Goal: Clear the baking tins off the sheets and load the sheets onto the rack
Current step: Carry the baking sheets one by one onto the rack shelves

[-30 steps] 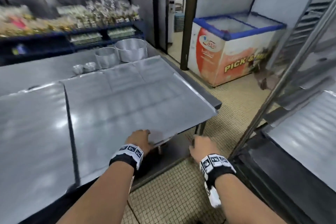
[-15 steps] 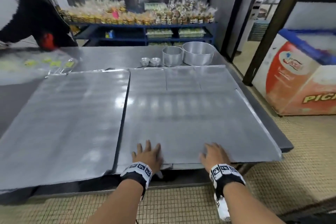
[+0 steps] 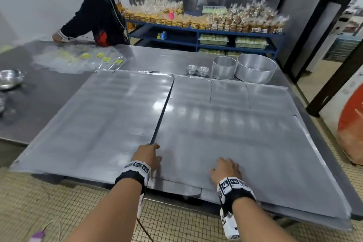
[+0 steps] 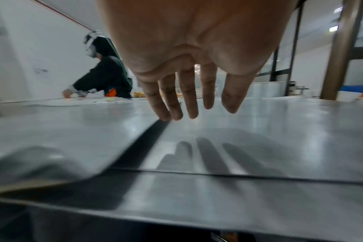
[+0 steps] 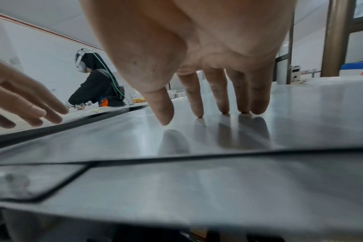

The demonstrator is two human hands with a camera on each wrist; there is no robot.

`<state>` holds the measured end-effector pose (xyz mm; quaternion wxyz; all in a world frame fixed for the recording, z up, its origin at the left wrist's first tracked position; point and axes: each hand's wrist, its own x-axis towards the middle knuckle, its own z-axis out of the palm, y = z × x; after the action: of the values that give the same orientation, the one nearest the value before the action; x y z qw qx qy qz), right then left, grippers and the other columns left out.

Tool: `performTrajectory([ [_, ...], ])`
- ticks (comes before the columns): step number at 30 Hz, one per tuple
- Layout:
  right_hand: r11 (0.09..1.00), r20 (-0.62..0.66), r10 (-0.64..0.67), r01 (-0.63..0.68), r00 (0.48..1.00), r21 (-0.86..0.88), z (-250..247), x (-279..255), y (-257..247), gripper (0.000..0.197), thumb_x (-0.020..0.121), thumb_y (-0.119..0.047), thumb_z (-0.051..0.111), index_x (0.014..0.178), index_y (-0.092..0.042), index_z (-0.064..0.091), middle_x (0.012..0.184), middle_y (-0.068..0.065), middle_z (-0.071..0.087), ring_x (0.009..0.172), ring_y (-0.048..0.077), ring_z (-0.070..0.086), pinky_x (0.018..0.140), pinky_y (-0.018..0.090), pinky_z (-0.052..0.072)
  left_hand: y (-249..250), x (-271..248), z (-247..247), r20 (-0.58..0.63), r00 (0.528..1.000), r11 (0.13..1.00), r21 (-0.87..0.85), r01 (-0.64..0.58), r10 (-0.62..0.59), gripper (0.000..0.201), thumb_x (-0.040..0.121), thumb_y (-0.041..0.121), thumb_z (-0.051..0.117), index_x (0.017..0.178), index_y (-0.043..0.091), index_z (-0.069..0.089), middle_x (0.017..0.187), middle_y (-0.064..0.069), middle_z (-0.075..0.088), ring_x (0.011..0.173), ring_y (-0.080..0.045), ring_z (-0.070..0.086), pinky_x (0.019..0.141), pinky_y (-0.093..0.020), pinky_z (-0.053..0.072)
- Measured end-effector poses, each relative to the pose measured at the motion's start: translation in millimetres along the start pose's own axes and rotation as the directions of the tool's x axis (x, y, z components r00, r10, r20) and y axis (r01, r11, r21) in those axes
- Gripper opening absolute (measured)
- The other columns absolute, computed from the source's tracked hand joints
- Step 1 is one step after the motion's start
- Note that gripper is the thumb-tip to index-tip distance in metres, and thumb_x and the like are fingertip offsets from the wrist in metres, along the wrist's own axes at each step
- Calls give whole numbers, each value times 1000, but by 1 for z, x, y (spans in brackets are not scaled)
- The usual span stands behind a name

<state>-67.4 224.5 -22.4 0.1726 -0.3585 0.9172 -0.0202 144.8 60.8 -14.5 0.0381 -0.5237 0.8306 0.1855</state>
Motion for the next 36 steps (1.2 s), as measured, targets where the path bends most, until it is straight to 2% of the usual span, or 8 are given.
performTrajectory([
  [8, 974, 115, -145, 121, 983, 192, 10, -8, -142, 45, 92, -35, 53, 130, -11, 55, 133, 12, 54, 125, 31, 47, 98, 36, 46, -141, 8, -34, 38, 959, 960, 1, 280, -280, 48, 80, 43, 56, 127, 33, 58, 124, 2, 59, 110, -26, 60, 97, -44, 50],
  [11, 922, 188, -147, 66, 971, 383, 16, -13, -197, 51, 91, -34, 60, 132, -4, 54, 133, 12, 57, 119, 28, 57, 92, 28, 47, -176, 9, -44, 41, 965, 966, -15, 258, -257, 41, 75, 48, 59, 116, 43, 63, 123, 10, 61, 111, -22, 60, 99, -45, 49],
  [17, 763, 274, 48, -212, 961, 610, 36, -20, -264, 53, 77, -29, 75, 118, 1, 61, 113, 14, 68, 101, 28, 67, 77, 26, 50, -217, 14, -64, 105, 985, 988, -51, 143, -137, 46, 75, 46, 75, 119, 34, 66, 123, 4, 65, 114, -21, 60, 100, -39, 50],
  [22, 780, 298, 116, -273, 947, 564, 43, -14, -273, 45, 73, -25, 74, 113, -4, 67, 101, 10, 68, 84, 25, 63, 72, 25, 48, -262, 20, -76, -5, 973, 968, -95, 230, -232, 72, 80, 43, 73, 144, 27, 45, 139, -3, 54, 127, -28, 49, 103, -44, 46],
  [25, 846, 271, 130, -250, 954, 472, 35, -19, -270, 40, 89, -22, 65, 126, -6, 60, 123, 12, 63, 104, 25, 61, 70, 20, 43, -294, 22, -86, -51, 938, 937, -90, 338, -343, 66, 83, 42, 66, 143, 29, 44, 140, -2, 53, 128, -30, 45, 103, -48, 44],
  [29, 918, 289, 139, -232, 947, 322, 35, -28, -259, 36, 92, -20, 53, 127, -15, 61, 132, 5, 61, 120, 27, 59, 94, 23, 47, -323, 24, -91, 27, 870, 868, -59, 494, -493, 83, 75, 57, 71, 141, 21, 37, 140, -12, 45, 129, -37, 41, 106, -51, 38],
  [34, 934, 310, 156, -242, 938, 263, 61, -9, -222, 20, 63, -28, 44, 78, -21, 57, 126, 9, 61, 112, 33, 61, 89, 26, 48, -336, 26, -74, 139, 794, 783, -136, 607, -592, 116, 53, 69, 78, 142, 12, 30, 136, -21, 46, 123, -40, 48, 103, -50, 44],
  [36, 910, 302, 180, -275, 936, 311, 47, -32, -223, 14, 71, -28, 55, 81, -25, 63, 127, 12, 61, 114, 32, 61, 73, 19, 46, -338, 22, -73, 134, 786, 775, -131, 618, -604, 117, 50, 69, 81, 140, 12, 32, 135, -20, 46, 123, -38, 48, 102, -48, 45],
])
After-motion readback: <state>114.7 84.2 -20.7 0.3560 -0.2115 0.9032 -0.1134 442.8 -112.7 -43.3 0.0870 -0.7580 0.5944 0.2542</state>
